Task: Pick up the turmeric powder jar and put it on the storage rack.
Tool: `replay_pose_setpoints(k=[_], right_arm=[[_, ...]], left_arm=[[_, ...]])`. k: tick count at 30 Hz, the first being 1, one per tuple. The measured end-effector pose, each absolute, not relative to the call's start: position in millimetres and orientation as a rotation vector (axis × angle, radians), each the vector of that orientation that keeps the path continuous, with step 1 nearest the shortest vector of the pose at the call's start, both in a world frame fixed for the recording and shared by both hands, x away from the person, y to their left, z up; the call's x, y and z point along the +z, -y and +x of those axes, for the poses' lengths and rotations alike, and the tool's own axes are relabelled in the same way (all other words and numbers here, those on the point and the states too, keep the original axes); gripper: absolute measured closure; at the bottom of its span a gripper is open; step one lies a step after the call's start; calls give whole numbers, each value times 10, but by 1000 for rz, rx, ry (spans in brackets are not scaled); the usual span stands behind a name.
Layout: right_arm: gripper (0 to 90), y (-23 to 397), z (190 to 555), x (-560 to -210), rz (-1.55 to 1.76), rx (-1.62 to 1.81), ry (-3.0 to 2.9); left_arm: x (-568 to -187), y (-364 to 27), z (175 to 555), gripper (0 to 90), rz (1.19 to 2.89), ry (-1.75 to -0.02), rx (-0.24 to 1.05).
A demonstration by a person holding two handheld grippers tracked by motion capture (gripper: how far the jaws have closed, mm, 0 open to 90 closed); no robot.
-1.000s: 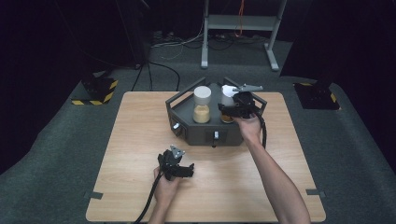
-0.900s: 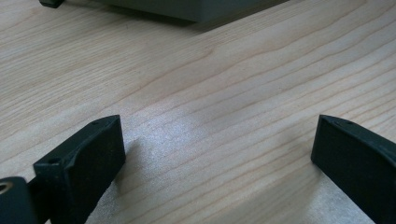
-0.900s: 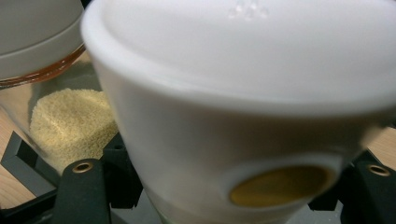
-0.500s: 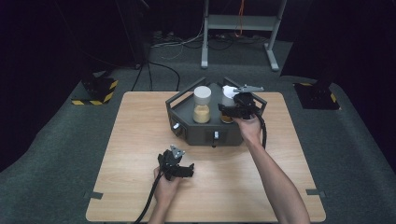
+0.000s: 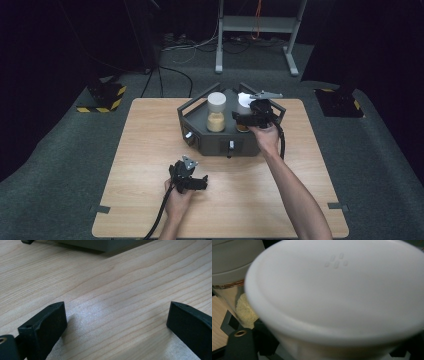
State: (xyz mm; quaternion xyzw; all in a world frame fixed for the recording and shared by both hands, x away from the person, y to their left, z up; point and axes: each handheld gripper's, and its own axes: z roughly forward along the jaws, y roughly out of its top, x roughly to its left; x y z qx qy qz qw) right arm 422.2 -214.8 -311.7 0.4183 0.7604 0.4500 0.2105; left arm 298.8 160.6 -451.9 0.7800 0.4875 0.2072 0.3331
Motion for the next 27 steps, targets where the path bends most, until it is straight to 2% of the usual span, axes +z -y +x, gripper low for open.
replay_pose_setpoints(k=[5,27], right_arm=[[81,2207,4212,-3112,1155,1275,-2123],[56,2606,4097,-3255,1179,1403,-2110]], left_arm=[[-4520,-1606,2987,27,2037,-1273,542],[-4519,-1605,2988,27,2038,-1273,542]])
